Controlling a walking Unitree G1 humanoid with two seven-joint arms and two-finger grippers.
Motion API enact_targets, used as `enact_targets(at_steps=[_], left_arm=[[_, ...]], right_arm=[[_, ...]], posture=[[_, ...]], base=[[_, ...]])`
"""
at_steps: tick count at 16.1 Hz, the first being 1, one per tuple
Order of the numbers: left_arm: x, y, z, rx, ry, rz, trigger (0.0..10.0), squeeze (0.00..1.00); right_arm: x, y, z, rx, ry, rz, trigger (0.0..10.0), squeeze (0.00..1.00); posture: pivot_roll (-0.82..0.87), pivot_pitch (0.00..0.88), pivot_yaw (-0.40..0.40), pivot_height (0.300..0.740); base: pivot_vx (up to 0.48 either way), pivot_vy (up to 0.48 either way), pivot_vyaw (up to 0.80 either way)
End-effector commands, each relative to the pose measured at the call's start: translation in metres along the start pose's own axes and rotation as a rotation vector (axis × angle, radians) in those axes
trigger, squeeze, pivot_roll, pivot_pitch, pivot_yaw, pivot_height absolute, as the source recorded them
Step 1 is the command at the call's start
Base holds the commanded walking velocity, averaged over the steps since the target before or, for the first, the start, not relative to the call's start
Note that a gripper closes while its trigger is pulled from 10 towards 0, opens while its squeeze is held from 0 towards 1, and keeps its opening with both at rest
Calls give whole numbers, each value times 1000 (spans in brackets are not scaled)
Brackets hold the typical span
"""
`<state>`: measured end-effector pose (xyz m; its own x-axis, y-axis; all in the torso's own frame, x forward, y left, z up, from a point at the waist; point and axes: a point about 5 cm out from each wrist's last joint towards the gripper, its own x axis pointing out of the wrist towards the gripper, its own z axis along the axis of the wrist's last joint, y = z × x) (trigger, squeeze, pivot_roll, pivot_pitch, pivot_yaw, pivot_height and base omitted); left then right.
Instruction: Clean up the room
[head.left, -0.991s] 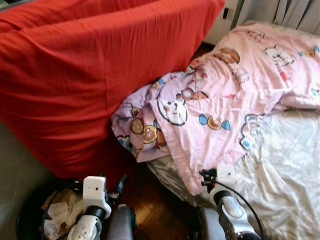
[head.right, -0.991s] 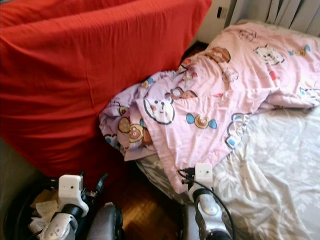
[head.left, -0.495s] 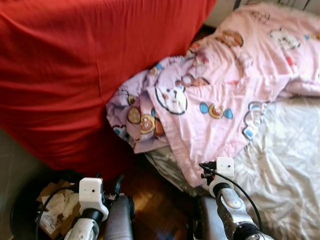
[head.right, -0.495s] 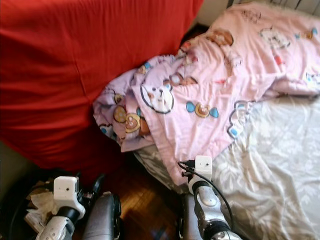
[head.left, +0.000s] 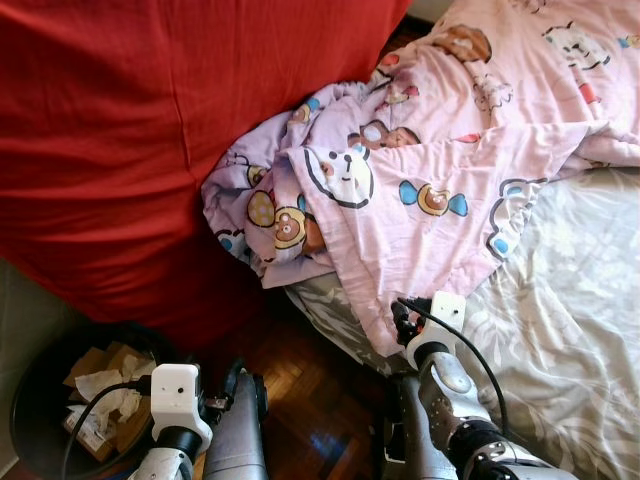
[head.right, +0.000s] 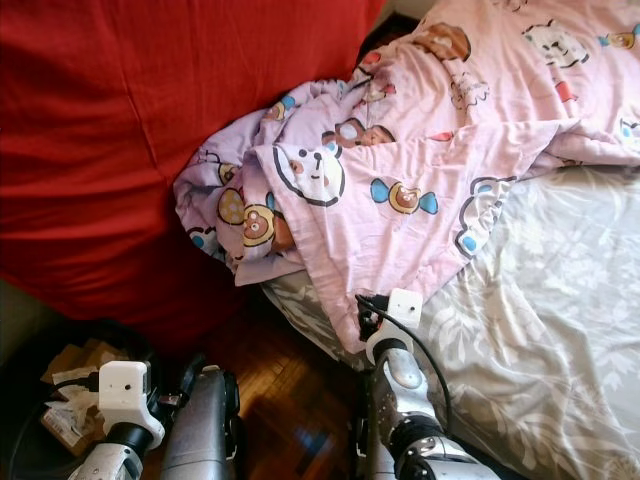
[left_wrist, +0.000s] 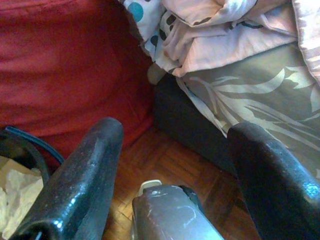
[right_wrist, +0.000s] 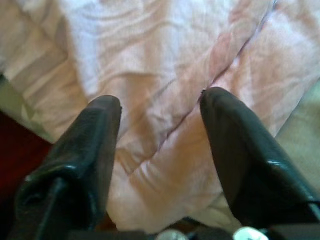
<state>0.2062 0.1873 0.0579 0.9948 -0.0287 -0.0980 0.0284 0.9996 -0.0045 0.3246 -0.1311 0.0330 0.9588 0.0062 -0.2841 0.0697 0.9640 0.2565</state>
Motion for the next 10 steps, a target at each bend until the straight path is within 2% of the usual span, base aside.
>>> enact_targets(at_steps=[1,5,9,10], left_arm=[[-6,0,-6,-7,36,4,10000,0],[-5,-3,-8,-15,47,7,10000,0],[-6,-6,-10,-21,54,7,10000,0],[-7,-6,-10,-21,55,9,10000,0]], right_arm=[[-3,-4,-3,-4,-16,-23,10000,1000],[-11,-11,-10,-13,-54,-62,10000,1000],[-17,-12,-27,12,20,-102,10000,1000],[-17,-11,-29,26,40,-101,10000,0]], posture=[[139,343,12,575],[132,339,4,575],[128,339,0,575],[133,339,-2,575]], base=[[0,0,0],[0,0,0],[0,0,0],[0,0,0]])
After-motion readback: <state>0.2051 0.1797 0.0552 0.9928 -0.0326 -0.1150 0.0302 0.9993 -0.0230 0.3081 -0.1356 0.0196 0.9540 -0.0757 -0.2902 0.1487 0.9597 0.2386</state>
